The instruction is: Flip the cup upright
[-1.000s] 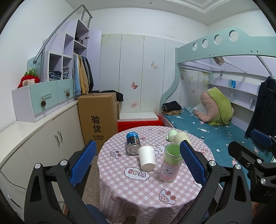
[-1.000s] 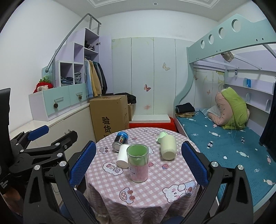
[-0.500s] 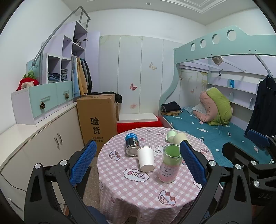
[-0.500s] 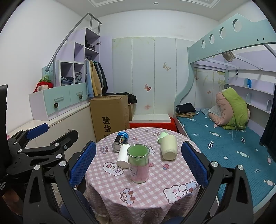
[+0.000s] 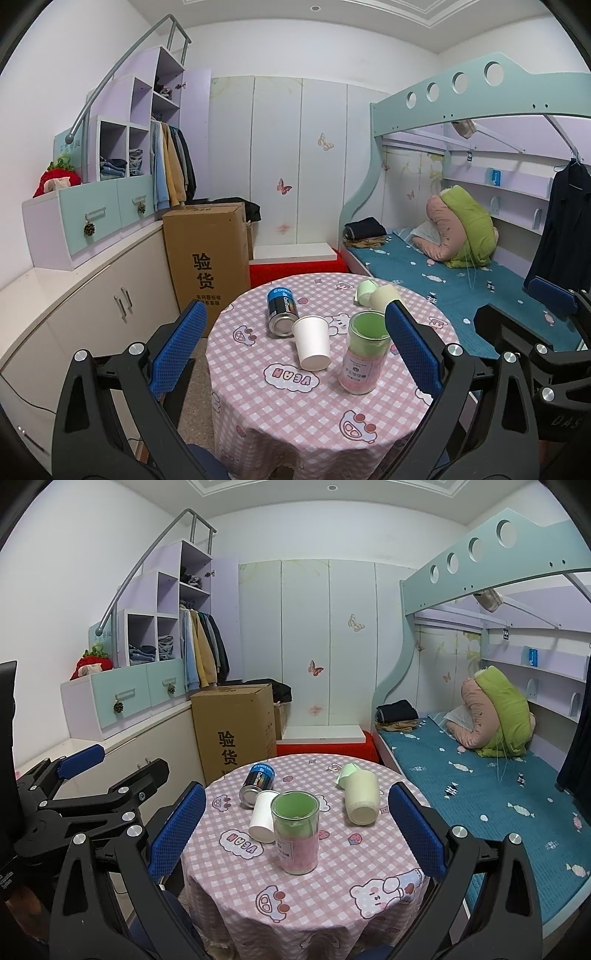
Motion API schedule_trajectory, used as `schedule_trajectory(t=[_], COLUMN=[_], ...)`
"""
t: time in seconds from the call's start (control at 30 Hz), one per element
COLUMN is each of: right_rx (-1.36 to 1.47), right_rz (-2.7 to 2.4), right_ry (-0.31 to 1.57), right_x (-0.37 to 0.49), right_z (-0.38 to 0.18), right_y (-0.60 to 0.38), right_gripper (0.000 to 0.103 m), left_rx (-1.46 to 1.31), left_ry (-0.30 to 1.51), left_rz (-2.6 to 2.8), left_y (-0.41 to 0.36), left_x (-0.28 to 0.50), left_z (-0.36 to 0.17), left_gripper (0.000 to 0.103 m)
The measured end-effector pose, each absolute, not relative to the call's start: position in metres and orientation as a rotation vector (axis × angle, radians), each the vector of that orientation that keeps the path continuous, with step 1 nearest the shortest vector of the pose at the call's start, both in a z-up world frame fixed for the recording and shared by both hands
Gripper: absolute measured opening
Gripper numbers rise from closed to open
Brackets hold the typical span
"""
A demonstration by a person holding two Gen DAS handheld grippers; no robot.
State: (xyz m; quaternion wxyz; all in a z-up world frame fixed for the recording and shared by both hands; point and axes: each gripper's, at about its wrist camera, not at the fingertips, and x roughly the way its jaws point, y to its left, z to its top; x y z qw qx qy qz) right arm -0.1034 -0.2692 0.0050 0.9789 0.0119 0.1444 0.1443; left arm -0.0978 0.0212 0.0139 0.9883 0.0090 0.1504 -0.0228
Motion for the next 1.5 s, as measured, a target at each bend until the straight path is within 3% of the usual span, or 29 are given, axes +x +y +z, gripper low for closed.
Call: schedule_trajectory(t=[1.5], right_rx=[0.022], right_rz=[0.293], right_ry=[0.278], right_x=[-0.092], right_z=[0.014], right_y=[-0.266], right_gripper=[0.096], left_rx=[0.026], left_ry=[0.28], left_rz=[-0.028], left_y=[0.02], left_x=[-0.091], left_z=[0.014], left_gripper=[0.097])
